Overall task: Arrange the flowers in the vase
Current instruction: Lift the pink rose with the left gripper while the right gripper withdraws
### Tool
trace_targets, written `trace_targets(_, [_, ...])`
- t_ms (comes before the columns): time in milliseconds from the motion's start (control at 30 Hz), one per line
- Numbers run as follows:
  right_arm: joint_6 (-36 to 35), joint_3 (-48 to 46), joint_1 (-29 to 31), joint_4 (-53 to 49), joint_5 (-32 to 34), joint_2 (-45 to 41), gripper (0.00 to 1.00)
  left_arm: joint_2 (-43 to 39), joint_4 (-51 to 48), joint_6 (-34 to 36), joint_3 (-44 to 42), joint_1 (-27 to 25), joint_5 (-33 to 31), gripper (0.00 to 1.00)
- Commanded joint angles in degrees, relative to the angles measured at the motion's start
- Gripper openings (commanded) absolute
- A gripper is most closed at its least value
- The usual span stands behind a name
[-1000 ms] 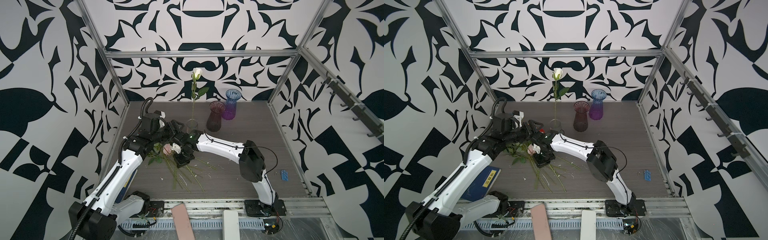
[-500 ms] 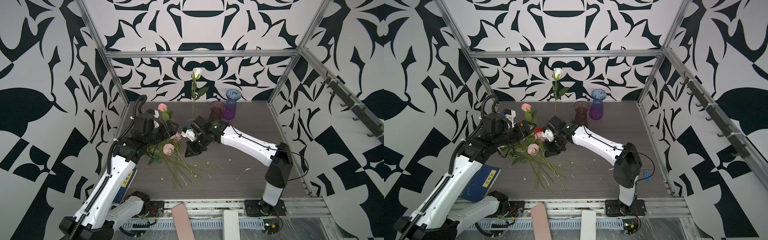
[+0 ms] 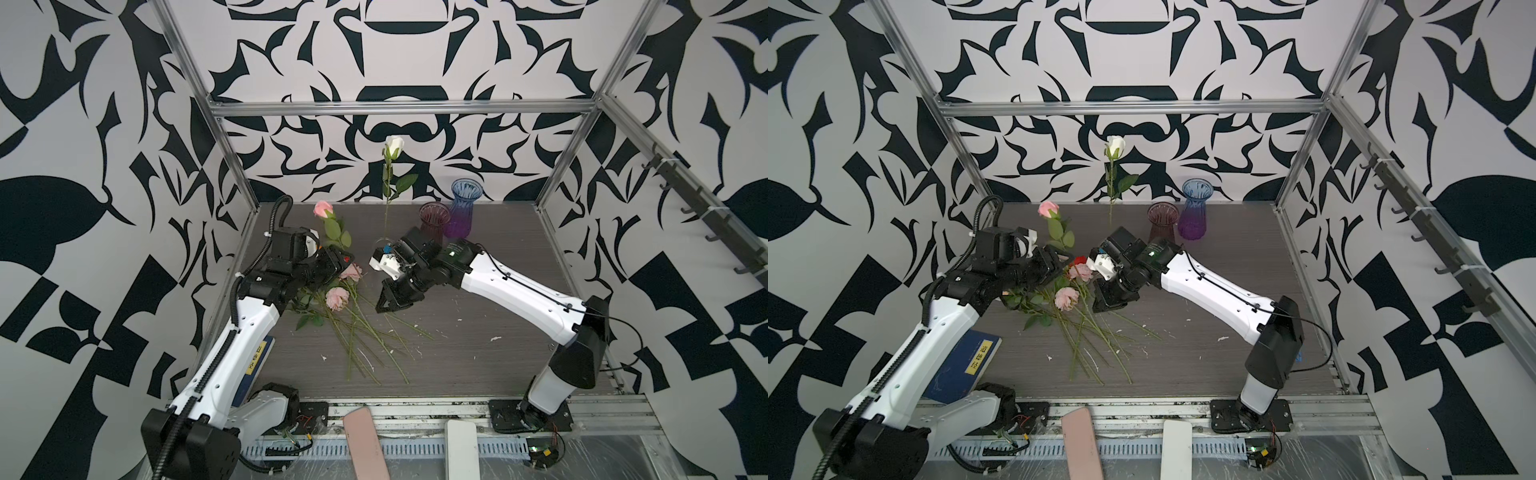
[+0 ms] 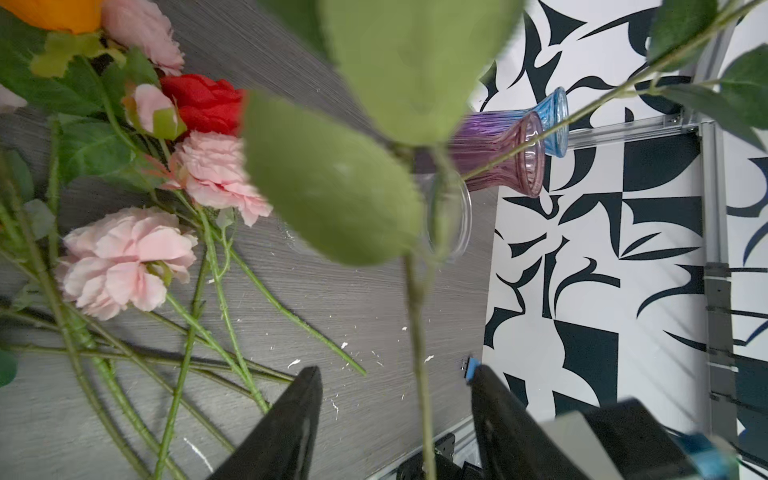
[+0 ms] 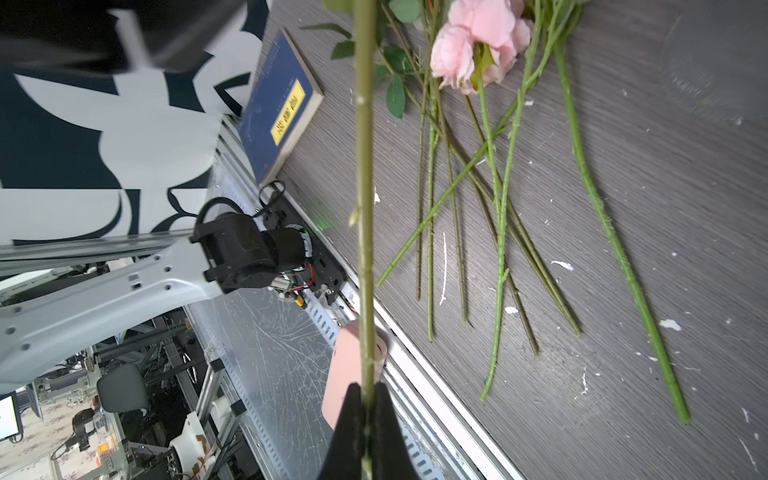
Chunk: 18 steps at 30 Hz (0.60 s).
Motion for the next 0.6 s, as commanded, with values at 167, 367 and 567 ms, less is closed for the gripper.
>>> trace_targets(167, [3.62, 1.8, 0.27, 4.24, -0.39, -2.3, 0.0, 1.68, 6.4, -2.43, 1.85, 1.28, 7.11, 0.46])
trace_targets(367, [4.36, 3.28, 0.24, 4.85, 0.07, -1.04, 0.0, 2.26, 9.65, -4.58, 0.65, 1.29, 8.51, 0.4])
trace_targets(567, [5.35, 1.52, 0.33, 6.69, 0.66, -1.52, 0.0, 2.17, 11.25, -5.11, -0.42, 1.29, 8.96, 0.33])
